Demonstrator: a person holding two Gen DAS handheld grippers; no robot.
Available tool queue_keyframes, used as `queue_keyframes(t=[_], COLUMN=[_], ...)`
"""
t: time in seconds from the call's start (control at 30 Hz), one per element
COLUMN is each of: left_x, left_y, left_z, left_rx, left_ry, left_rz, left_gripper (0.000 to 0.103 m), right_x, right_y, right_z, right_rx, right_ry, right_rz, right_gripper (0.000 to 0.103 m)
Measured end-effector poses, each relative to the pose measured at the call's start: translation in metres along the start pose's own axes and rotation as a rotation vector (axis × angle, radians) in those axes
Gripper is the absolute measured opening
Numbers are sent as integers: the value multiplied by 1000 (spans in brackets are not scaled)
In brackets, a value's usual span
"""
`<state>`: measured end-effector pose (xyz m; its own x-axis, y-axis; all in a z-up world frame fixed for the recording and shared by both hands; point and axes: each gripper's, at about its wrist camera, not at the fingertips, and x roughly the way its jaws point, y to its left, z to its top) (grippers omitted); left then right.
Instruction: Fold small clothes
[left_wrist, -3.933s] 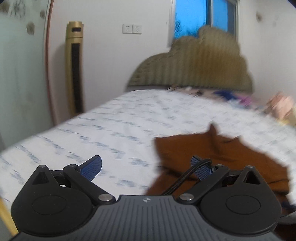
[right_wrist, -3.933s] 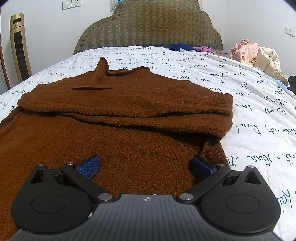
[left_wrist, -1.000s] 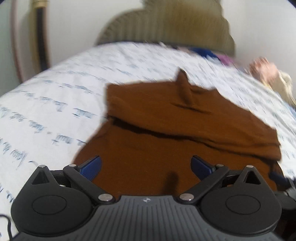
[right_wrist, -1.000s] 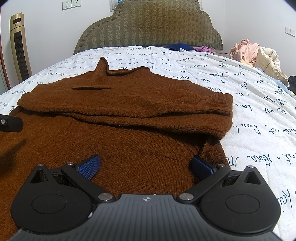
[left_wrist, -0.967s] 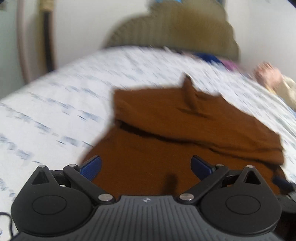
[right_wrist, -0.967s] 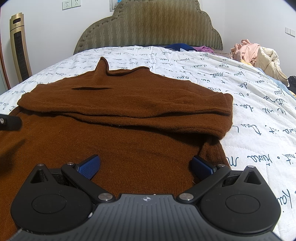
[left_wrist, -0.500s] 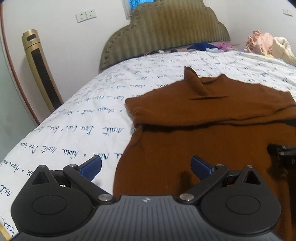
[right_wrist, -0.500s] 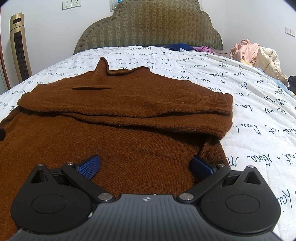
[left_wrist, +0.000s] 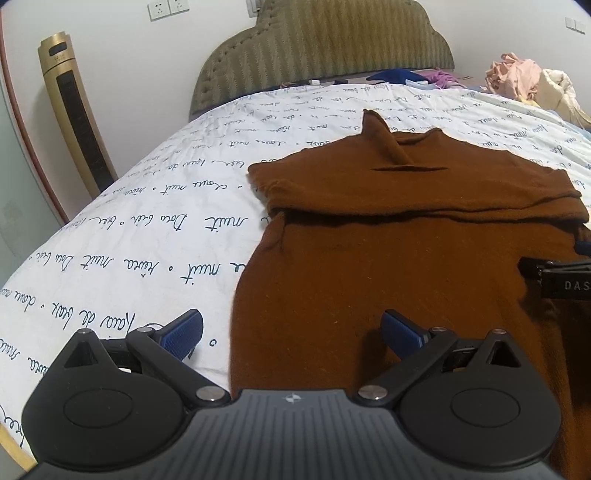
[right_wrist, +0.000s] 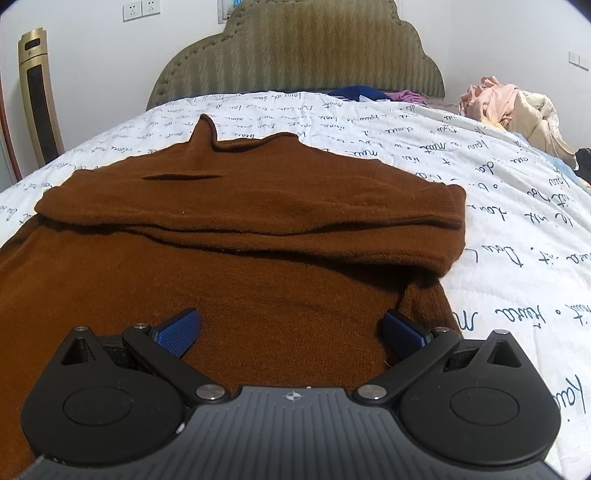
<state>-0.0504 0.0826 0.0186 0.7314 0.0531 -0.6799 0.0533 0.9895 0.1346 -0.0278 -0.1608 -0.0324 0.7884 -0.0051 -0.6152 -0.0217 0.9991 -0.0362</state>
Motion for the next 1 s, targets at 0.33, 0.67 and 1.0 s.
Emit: queue_keyframes(t=[0.33,0.67,1.0], left_x=[-13,-23,-4], left_y=[28,69,68], left_z=[-12,-34,-40], left_rx=[-6,-51,-116], left_ry=[19,86,137], left_rz=[-90,-285,-399], left_gripper=[103,102,79], right_x=[-95,-162,-138], right_y=[-29,-83,-52], right_z=[-15,-62,-81], right_rx=[22,117,95], right_ry=[-141,-57,100], right_rz=[125,54,165], right_gripper=[103,102,53])
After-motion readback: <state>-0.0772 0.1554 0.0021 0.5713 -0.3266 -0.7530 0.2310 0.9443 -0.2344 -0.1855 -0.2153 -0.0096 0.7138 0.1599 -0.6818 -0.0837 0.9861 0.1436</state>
